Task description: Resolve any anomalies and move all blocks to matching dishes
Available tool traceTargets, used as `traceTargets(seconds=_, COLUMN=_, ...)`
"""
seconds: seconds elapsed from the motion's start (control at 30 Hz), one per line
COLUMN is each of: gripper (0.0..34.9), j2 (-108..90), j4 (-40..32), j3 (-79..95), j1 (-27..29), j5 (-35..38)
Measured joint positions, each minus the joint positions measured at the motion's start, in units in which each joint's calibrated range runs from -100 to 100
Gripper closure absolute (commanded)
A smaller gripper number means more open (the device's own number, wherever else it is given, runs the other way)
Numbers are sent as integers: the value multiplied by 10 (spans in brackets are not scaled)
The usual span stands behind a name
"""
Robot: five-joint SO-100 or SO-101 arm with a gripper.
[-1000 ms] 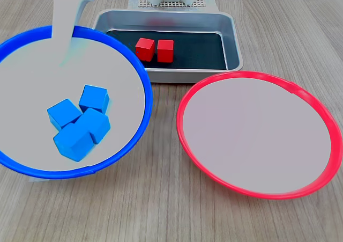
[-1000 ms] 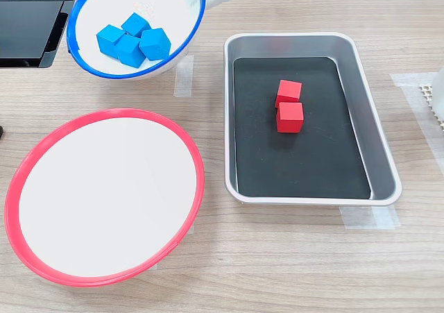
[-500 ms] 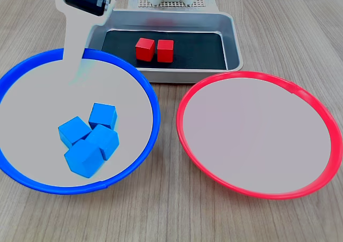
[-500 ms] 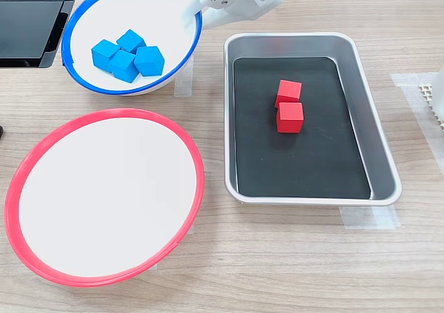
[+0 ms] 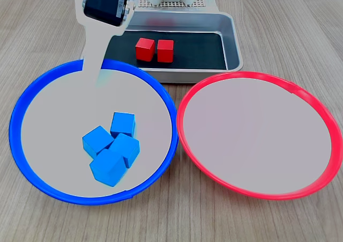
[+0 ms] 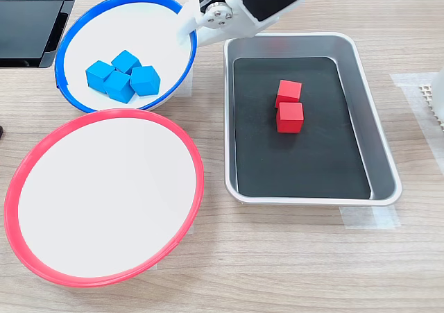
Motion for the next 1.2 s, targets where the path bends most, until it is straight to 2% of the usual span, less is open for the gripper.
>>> traceTargets(seconds=0.2, gripper=298, j2=-34, j4=63, j3=4, j1=28, j5=32)
traceTargets(seconds=0.33, gripper=298, j2=-67, j4=86, j3=25, j1=38, j5=58)
traceTargets(seconds=0.43, gripper=305, j2=-101, j4=122, j3=32, j1=67, j5=87)
traceTargets(seconds=0.53, gripper=293, j2=-147, j4=197, j3=32, j1=75, j5=115)
traceTargets(seconds=0.57, gripper=273, j2=-164, j4=232, j3=28, j1=79, j5=122)
traceTargets(seconds=0.6, gripper=271, j2=-185, j4=281, j3=21, j1=80, j5=126)
traceTargets(seconds=0.77, gripper=222, j2=-245, j4=446, j3=-1, j1=27, j5=138)
traceTargets(seconds=0.87, gripper=197, j2=-254, j4=493, j3=-1, j1=-19, j5=122)
traceTargets(seconds=0.93, gripper=163, j2=-255, j4=511, j3=2, j1=-29, j5=103)
traceTargets(seconds=1.03, gripper=140, j2=-249, j4=558, j3=2, j1=-43, j5=58)
traceTargets(seconds=1.2, gripper=167, j2=-228, j4=635, j3=2, j1=-29, j5=-15)
